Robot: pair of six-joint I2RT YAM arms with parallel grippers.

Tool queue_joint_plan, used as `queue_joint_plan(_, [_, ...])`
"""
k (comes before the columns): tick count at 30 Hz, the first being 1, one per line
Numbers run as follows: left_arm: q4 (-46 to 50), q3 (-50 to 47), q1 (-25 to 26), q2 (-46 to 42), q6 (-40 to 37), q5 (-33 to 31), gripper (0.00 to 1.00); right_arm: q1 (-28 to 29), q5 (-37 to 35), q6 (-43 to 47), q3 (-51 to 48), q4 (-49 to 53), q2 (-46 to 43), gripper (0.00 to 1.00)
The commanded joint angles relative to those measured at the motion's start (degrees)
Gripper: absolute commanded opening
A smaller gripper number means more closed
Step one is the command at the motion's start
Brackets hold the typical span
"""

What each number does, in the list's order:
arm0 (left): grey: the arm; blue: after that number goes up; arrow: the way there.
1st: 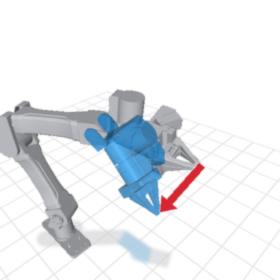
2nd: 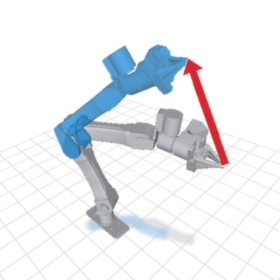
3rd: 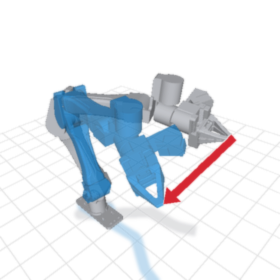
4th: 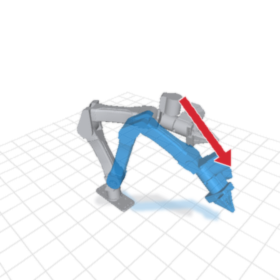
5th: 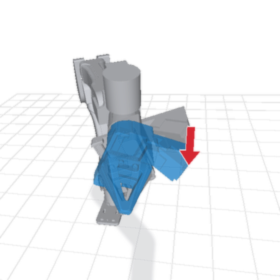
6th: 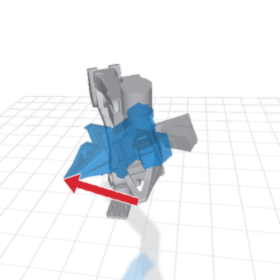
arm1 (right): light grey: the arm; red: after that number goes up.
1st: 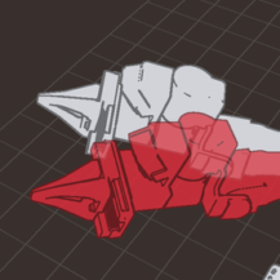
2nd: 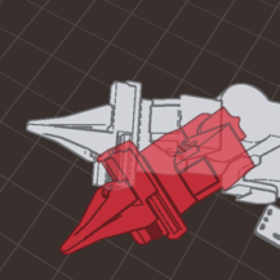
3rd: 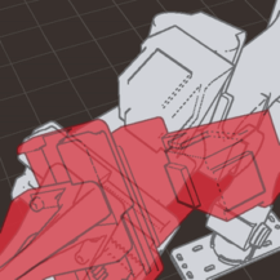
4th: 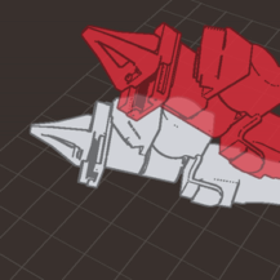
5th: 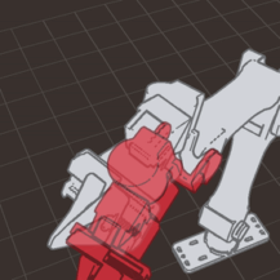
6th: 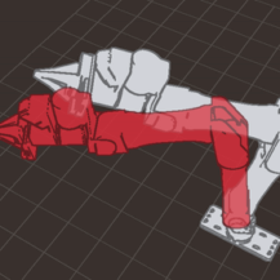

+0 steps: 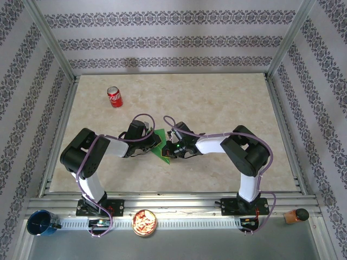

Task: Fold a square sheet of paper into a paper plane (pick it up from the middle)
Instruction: Fourth fold the wing at the center of the table.

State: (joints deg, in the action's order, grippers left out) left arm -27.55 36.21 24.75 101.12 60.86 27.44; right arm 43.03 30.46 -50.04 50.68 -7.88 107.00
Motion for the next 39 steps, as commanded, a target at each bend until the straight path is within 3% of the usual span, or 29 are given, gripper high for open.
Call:
queue_joint_plan(1, [3.0,-1.8,0.3,1.8,0.2,-1.0,0.00,1.1,-0.5,-0.2,-2.0,2.3,-1.0,0.05])
queue_joint_plan(27, [3.7,-2.6,0.2,1.4,0.9,-2.3,0.00,4.5,-2.2,1.3,-15.1,6.0,-11.1,0.05])
queue_joint_plan(35, [4.0,-2.8,0.2,0.7,0.7,-2.3,0.00,3.6,-3.5,1.7,-12.5,6.5,-19.2,0.05])
queue_joint_plan(39, [3.9,-2.9,0.1,0.6,0.6,-2.2,0.00,2.3,-0.8,1.9,-7.7,5.6,-17.9,0.06])
